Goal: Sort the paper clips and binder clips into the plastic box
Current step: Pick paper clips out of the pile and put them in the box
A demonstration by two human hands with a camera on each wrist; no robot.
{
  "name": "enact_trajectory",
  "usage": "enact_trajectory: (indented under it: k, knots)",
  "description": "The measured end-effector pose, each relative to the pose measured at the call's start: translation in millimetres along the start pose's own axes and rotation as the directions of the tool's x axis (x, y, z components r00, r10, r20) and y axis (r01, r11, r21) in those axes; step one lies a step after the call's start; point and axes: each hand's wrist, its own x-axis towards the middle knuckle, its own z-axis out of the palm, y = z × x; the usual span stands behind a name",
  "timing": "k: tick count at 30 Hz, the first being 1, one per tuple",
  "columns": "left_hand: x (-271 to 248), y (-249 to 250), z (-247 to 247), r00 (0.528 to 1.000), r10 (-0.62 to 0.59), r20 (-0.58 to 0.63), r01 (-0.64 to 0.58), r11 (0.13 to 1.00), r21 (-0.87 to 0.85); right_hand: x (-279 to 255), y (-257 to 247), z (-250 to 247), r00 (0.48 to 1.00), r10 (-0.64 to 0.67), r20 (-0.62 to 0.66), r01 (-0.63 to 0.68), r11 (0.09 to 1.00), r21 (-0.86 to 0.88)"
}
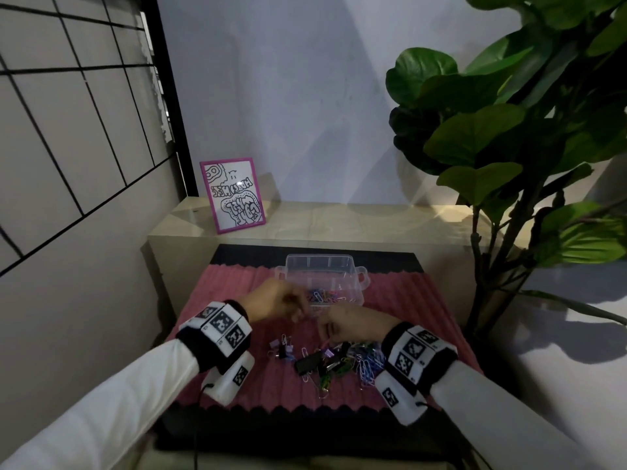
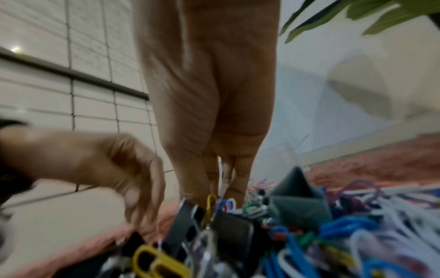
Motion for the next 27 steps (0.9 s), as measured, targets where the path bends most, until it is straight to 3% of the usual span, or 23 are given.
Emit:
enact_trajectory:
  k: [4, 8, 12, 17, 23, 27]
  knots:
    - [-4, -7, 24, 0.982, -0.071, 0.175, 0.056, 0.995, 0.086, -7, 7, -7, 0.991, 0.074, -0.111, -0.035, 0.948, 0.317]
    - [8, 1, 36, 0.979, -0.081, 0.186, 0.073, 0.996, 0.051, -19, 14, -18, 0.965, 0.104, -0.242, 0.064, 0.8, 0.597]
    - [19, 20, 49, 0.971, -0.033, 0.237, 0.026, 0.999, 0.033, -26, 24, -28, 0.939, 0.096, -0.33, 0.153, 0.743, 0.651]
    - [32, 28, 62, 0.964, -0.003, 0.267, -0.029, 0.993, 0.118, -30, 37, -30, 0.92, 0.151, -0.362, 0.151, 0.717, 0.681]
    - [31, 21, 56, 0.942, -0.012, 0.335, 0.013, 1.0, -0.002, -24, 43, -28, 0.88, 0.258, -0.399, 0.119, 0.694, 0.711]
    - [25, 11, 48, 0.949, -0.004, 0.315, 0.037, 0.994, -0.1, -5, 35, -37, 0.837, 0.341, -0.427, 0.12, 0.648, 0.752]
